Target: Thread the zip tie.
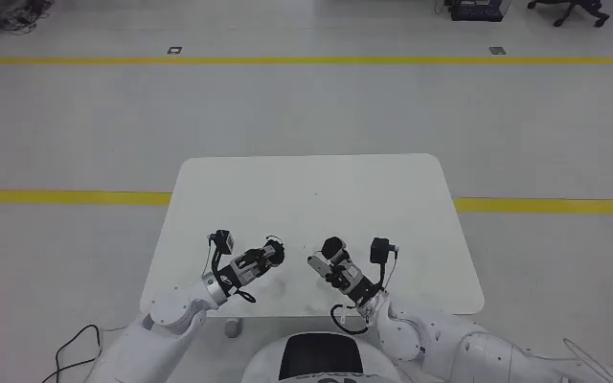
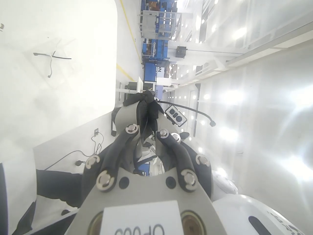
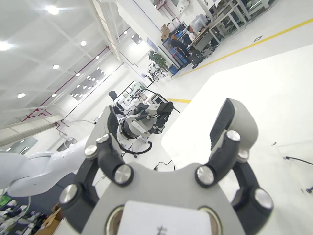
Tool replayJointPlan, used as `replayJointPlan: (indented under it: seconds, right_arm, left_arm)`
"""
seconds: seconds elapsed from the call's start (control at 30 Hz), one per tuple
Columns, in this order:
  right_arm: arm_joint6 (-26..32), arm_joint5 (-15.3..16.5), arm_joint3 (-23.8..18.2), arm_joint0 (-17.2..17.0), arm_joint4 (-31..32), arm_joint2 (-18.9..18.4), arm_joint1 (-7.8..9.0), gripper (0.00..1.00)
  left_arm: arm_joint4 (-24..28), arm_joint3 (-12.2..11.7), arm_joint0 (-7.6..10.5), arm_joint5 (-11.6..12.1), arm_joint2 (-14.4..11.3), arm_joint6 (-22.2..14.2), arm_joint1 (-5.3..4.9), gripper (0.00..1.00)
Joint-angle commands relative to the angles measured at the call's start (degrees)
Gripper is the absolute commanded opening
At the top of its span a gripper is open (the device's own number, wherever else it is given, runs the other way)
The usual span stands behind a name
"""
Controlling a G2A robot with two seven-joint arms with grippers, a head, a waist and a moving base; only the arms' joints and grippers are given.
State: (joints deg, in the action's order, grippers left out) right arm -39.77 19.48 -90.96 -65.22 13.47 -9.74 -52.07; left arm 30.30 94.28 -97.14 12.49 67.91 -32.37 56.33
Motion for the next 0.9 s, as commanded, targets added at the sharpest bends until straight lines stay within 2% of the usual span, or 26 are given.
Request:
replayJointPlan:
  seconds: [0.0,0.13,0.37,0.57,0.73,0.87]
  right_arm:
    - [3.4,0.0,-1.7,0.6,-1.3,0.0,1.29,1.0]
    - [9.3,0.0,-4.8,2.0,-5.1,0.0,3.89,1.0]
    - [20.4,0.0,-7.1,3.0,-12.6,-1.2,6.51,1.0]
    - [29.2,0.0,-8.2,0.9,-17.2,-5.5,7.2,1.0]
    - [37.2,0.0,-8.6,-2.7,-20.4,-11.1,7.26,1.0]
    - [45.1,0.0,-8.2,-5.7,-22.8,-16.2,6.64,1.0]
  left_arm:
    - [-0.2,0.2,-0.27,-0.1,0.1,0.0,-0.04,0.0]
    - [-0.9,0.8,-0.83,-0.4,0.2,0.4,-0.1,0.0]
    - [-1.1,0.9,-1.06,-0.7,0.2,0.8,-0.1,0.0]
    - [-1.0,0.9,-0.65,-1.2,0.1,0.7,-0.04,0.0]
    - [-0.9,0.6,-0.37,-1.2,-0.1,0.7,0.03,0.0]
    - [-0.8,0.0,0.16,-1.3,-0.6,0.9,0.17,0.0]
